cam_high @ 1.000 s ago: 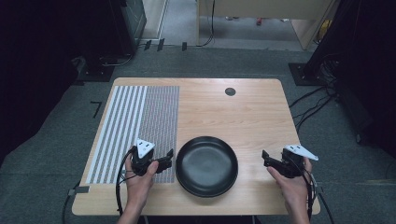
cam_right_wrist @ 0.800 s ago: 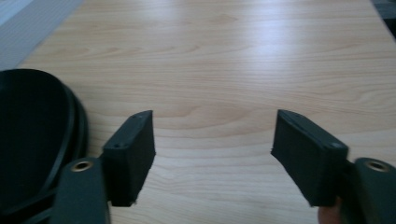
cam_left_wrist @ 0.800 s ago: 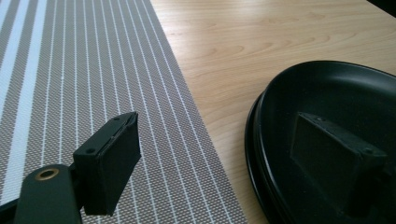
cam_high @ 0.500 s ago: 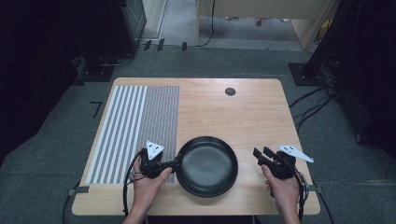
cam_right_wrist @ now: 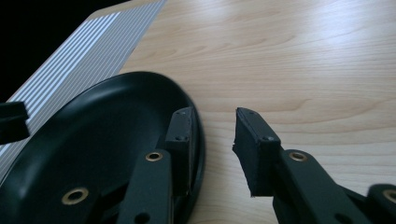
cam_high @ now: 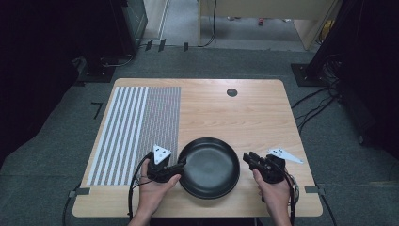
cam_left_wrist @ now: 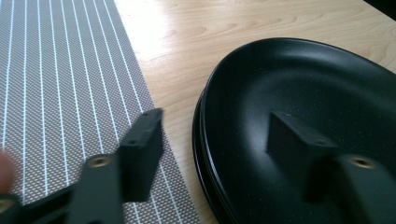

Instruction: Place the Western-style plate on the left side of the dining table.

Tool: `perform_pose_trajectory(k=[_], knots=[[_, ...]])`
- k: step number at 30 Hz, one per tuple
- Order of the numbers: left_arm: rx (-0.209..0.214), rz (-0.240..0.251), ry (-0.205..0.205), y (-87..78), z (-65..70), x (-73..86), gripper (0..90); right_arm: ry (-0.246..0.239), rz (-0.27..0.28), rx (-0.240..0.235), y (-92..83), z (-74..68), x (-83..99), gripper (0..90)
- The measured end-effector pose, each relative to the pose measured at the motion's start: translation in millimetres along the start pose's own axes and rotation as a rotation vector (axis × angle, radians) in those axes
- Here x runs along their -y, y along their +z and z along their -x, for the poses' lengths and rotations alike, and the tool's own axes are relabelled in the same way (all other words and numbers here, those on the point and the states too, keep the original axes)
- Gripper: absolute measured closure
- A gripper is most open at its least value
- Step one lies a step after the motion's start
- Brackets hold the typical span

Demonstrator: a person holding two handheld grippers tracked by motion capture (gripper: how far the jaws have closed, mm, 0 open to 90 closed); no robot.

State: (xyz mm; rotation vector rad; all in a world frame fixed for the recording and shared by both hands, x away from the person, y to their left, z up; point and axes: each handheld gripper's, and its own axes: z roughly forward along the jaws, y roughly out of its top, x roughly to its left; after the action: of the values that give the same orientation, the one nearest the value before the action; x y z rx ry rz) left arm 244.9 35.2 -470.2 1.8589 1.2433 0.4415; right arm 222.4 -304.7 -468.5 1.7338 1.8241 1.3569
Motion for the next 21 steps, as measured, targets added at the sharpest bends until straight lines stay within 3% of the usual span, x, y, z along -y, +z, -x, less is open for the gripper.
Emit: perform_pose_trajectory(k=[2, 5, 11, 16, 21], knots=[[0.001, -0.011, -0.004, 0.9, 0.0, 0.9, 46.9, -0.004, -0.018, -0.009, 3.1, -4.5, 1.6, 69.5], [-0.002, -0.028, -0.017, 1.6, -2.4, 1.7, 52.6, -0.005, -0.047, 0.016, 8.7, -8.6, 4.5, 73.0], [0.031, -0.070, -0.039, 2.5, -10.2, 6.3, 57.3, -0.006, -0.083, 0.044, 15.7, -10.0, 9.0, 76.4], [0.086, -0.085, -0.036, 4.5, -10.4, 11.9, 65.3, -0.010, -0.069, 0.027, 17.6, -7.1, 13.0, 76.1], [0.119, -0.097, -0.048, 6.8, -10.6, 14.5, 66.2, 0.024, -0.085, -0.006, 18.8, -6.2, 14.7, 81.4]])
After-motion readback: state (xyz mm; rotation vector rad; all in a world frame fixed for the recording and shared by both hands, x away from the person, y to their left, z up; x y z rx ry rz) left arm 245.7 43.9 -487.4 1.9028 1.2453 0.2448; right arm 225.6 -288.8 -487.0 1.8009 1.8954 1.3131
